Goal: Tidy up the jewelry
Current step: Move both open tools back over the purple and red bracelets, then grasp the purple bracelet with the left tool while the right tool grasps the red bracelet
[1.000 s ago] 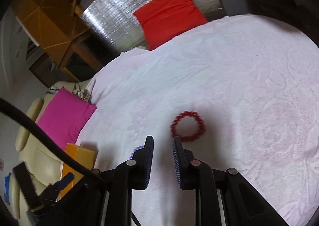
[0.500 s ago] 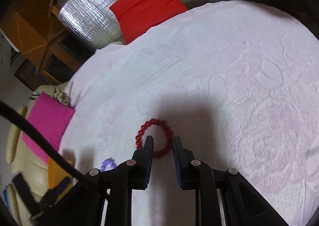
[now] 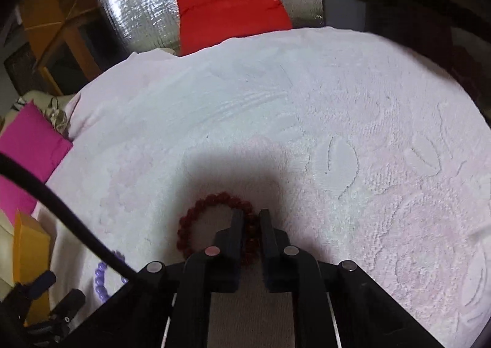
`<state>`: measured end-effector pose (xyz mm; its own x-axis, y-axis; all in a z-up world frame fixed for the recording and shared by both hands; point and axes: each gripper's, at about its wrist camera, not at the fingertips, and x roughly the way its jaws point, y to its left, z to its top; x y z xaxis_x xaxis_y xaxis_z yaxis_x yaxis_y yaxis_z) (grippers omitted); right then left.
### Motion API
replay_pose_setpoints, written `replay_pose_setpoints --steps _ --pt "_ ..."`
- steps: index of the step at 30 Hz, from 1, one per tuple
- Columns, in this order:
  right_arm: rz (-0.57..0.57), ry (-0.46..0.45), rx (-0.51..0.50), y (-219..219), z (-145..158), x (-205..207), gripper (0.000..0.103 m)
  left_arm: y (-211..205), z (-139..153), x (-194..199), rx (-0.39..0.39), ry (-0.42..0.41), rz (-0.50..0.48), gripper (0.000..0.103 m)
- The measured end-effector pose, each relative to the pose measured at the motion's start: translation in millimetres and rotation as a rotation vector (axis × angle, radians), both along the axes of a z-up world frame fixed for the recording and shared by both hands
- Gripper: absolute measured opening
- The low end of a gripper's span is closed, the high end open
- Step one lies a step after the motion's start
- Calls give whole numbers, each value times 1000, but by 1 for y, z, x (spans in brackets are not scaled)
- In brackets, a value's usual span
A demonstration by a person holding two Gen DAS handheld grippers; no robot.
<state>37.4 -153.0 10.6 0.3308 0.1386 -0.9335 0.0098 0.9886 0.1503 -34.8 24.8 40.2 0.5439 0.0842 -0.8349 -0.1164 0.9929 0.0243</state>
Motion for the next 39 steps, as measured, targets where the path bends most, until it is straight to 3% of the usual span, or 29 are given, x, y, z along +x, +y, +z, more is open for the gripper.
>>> replay_pose_setpoints --steps 6,14,17,25,29,34,39 --pt "15 39 8 -13 8 -11 11 -14 -3 7 -69 2 -56 76" --pt "5 119 64 -31 14 -27 11 -1 -11 25 -156 3 -11 74" --pt "13 131 67 -34 15 -32 11 -3 -17 31 -157 11 -32 55" --pt "22 132 55 -34 16 -35 11 -17 -16 35 -84 -14 -80 35" --pt "24 119 69 -30 16 -30 11 -19 -13 33 -70 -17 -97 17" --pt "50 88 98 -26 25 -32 11 -4 -13 29 -74 0 -80 16" --pt "26 132 68 -30 18 -32 11 13 -10 21 -94 2 -73 16"
